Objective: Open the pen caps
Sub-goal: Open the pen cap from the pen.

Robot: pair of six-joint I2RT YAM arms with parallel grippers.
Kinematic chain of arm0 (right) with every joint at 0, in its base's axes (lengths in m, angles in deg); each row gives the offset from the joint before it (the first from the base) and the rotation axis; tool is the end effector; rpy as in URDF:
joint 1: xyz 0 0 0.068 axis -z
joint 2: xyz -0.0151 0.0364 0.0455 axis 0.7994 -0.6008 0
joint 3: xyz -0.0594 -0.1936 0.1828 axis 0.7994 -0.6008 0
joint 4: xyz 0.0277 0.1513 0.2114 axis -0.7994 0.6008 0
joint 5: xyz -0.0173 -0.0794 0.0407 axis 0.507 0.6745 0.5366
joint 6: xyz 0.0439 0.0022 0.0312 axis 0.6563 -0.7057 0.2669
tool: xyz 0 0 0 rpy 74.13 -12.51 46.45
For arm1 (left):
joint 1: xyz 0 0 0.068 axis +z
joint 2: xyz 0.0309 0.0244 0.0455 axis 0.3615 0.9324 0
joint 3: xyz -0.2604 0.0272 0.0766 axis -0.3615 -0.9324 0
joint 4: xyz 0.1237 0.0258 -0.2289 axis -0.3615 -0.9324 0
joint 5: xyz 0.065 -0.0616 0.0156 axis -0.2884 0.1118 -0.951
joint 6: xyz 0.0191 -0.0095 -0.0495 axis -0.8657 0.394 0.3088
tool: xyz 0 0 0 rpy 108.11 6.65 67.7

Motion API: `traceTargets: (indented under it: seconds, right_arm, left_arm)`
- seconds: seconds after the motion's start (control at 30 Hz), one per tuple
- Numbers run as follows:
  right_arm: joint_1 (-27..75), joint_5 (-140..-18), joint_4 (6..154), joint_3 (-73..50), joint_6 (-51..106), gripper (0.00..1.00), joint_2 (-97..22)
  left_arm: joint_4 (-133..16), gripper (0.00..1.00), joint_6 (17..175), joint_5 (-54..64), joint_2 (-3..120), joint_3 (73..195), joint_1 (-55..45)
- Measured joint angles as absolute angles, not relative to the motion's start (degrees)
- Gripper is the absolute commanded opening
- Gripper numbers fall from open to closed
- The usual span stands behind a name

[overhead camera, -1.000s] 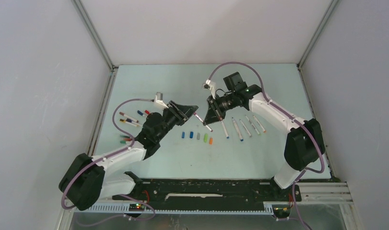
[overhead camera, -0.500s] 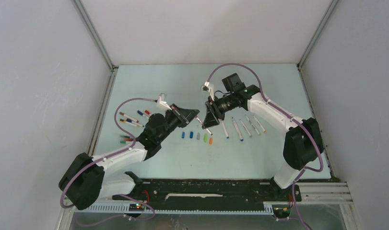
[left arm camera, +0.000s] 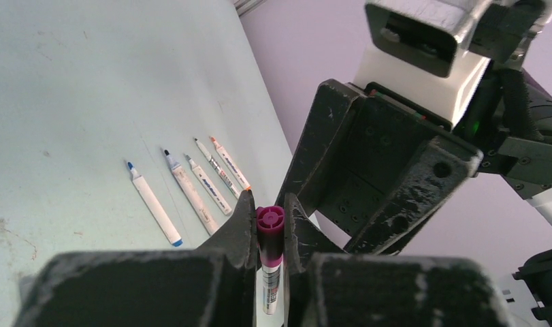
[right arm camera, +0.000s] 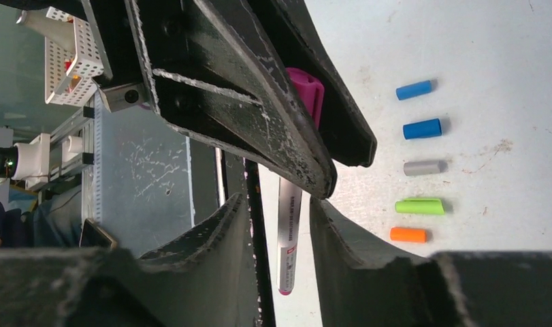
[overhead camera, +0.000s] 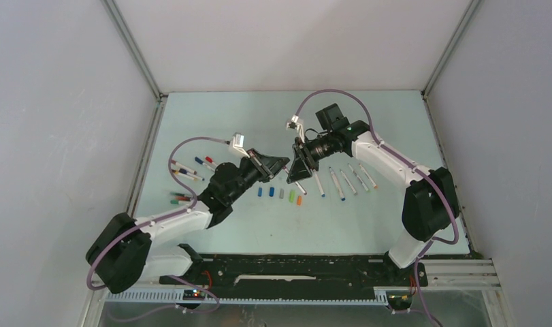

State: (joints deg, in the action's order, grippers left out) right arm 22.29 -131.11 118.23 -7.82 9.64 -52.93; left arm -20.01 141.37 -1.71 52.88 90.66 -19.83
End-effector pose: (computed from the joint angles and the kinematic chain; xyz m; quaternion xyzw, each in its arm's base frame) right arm 0.2880 0.2073 0.2821 -0.4314 0.7248 0.5111 0.1654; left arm 0.1972 -0.1728 0.2447 -0.0920 0.7026 -0.5397 0.4545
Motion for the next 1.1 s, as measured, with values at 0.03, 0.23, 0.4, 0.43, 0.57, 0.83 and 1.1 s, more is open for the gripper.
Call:
traceTargets:
  seconds: [0.03, 0.23, 0.4, 0.43, 0.57, 0.83, 1.1]
  right_arm:
    - [22.29, -131.2, 118.23, -7.82, 9.62, 0.33, -52.93]
    - [21.94, -131.28, 117.88, -7.82, 9.49, 0.0, -52.93]
    - [21.76, -131.35, 117.6, -7.82, 9.56, 0.0, -52.93]
    - [21.7, -131.39, 117.53, -7.8, 9.56, 0.0, -52.93]
    - [21.56, -131.81, 117.29, -7.82, 9.34, 0.0, -52.93]
    - [21.43, -133.45, 116.75, -7.8, 8.14, 0.0, -52.93]
    - [19.49, -133.27, 113.21, -6.64, 6.93, 0.0, -53.78]
  left_arm:
    - [-19.97, 0.0, 141.28, -1.84, 52.62, 90.66, -19.83]
    - [-19.75, 0.0, 140.54, -2.98, 50.8, 90.66, -19.96]
    - [-20.3, 0.0, 140.38, -3.33, 50.24, 90.66, -19.96]
    - [-20.47, 0.0, 140.3, -3.42, 50.04, 90.66, -19.96]
    - [-21.24, 0.0, 139.71, -3.99, 49.19, 90.63, -20.0]
    - [-22.7, 0.0, 138.09, -5.56, 47.11, 90.55, -20.42]
    - [-27.64, 0.0, 136.45, -7.44, 41.86, 90.5, -18.3]
